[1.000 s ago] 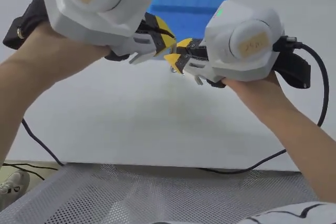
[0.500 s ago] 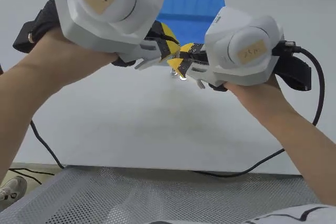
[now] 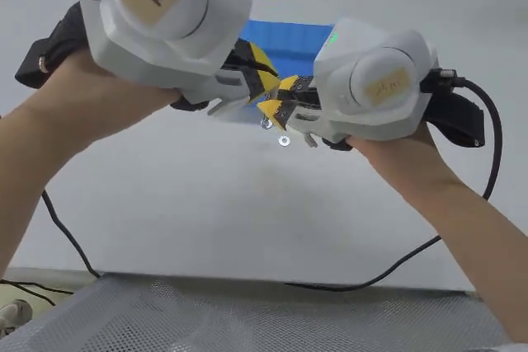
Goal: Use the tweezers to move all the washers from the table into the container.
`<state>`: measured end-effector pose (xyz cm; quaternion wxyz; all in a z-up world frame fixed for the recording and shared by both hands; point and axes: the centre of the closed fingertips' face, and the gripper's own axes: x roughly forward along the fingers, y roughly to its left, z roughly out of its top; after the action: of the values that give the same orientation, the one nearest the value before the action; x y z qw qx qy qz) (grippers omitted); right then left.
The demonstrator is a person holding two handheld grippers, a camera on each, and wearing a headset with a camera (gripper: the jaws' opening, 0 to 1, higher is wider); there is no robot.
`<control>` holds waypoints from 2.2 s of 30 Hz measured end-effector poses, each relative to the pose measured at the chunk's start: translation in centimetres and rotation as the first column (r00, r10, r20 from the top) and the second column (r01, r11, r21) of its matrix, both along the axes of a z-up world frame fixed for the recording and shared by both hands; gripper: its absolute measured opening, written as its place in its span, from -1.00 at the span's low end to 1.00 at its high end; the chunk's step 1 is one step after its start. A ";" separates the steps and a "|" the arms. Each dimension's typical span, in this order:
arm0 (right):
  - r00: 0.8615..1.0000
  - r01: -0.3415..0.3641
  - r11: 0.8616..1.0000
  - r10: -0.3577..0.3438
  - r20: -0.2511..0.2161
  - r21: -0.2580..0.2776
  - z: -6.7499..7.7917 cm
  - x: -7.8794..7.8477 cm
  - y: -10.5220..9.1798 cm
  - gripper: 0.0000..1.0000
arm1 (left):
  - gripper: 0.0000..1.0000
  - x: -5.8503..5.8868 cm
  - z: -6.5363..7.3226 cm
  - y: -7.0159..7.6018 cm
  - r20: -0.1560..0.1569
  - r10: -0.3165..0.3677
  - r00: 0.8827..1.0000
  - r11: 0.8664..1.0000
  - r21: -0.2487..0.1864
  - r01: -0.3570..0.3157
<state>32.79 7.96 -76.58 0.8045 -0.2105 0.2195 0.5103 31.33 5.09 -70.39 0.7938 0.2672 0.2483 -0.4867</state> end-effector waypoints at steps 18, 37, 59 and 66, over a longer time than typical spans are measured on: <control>0.996 -0.002 1.000 0.002 0.088 -0.001 3.3 3.6 0.2 -0.92 | -1.00 3.5 2.8 -0.3 0.093 -0.011 0.996 1.000 0.009 0.010; 0.998 0.009 0.998 -0.006 0.065 -0.057 -0.2 7.8 0.8 -0.92 | -1.00 7.6 -0.9 0.1 0.119 0.012 0.993 0.999 0.050 -0.018; 1.000 0.000 0.997 0.001 0.008 -0.083 -2.7 7.3 1.0 -0.91 | -1.00 7.5 -3.0 0.9 0.049 0.041 0.998 0.997 0.061 -0.044; 0.998 0.042 0.999 -0.041 0.055 -0.024 0.2 7.2 0.1 -0.90 | -1.00 6.9 -0.5 1.0 0.074 0.088 0.993 0.996 -0.037 -0.085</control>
<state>40.02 8.09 -76.40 0.8179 -0.2298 0.2081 0.4846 38.22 6.05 -70.90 0.8273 0.2609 0.2214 -0.4455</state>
